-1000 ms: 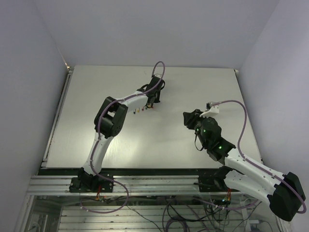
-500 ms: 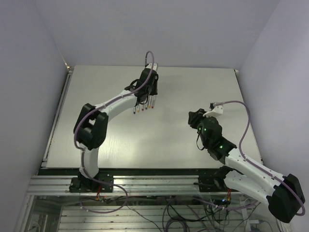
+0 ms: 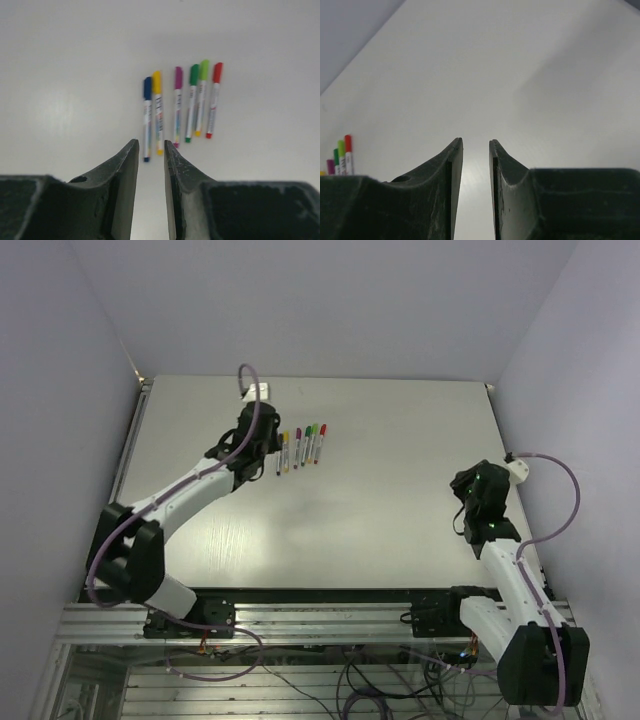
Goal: Insert the pens into the pen caps
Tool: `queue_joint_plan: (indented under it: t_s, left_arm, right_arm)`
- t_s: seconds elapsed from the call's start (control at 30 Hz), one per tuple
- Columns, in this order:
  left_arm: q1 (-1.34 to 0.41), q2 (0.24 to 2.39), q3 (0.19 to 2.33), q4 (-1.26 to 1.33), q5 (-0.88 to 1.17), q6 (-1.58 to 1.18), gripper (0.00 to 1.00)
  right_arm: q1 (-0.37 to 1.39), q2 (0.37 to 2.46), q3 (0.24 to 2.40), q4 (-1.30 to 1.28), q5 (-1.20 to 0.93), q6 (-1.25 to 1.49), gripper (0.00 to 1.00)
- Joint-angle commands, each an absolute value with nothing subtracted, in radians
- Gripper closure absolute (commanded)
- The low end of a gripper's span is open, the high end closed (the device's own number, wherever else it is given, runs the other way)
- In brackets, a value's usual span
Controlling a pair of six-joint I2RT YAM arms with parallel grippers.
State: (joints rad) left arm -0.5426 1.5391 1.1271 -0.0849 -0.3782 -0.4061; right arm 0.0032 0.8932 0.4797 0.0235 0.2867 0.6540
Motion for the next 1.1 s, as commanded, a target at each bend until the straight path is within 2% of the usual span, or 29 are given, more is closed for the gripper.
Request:
queue_joint_plan:
  t_s: [0.0,0.13,0.27,0.37,0.43,0.57,1.07]
  left_arm:
    - [-0.523,1.393,1.016,-0.055,-0.483,-0.467,0.64]
    - [-0.523,1.252,0.904,-0.043,-0.539,-0.512,0.63]
    - [-0.523,1.129,0.857,-0.1,-0.592,-0.538,0.62]
    - [-0.523,1.063,0.832,-0.14,-0.623,-0.555,0.62]
    - [-0.524,1.025,0.814,-0.149,-0.637,-0.564,0.62]
    - [-0.525,0.981,0.792,-0.138,-0.633,-0.575,0.63]
    - [-0.525,1.023,0.794,-0.132,-0.618,-0.58,0.64]
  right_arm:
    - [-0.082,0.861,0.495,-0.086,0.257,0.662,0.73]
    - [-0.084,0.802,0.489,-0.157,0.367,0.648,0.72]
    - [-0.084,0.737,0.486,-0.212,0.412,0.654,0.66]
    - [-0.085,0.699,0.484,-0.227,0.413,0.647,0.61]
    - [-0.084,0.676,0.482,-0.235,0.407,0.643,0.53]
    - [-0.084,0.653,0.483,-0.269,0.408,0.65,0.47]
    - [-0.084,0.581,0.457,-0.293,0.447,0.679,0.48]
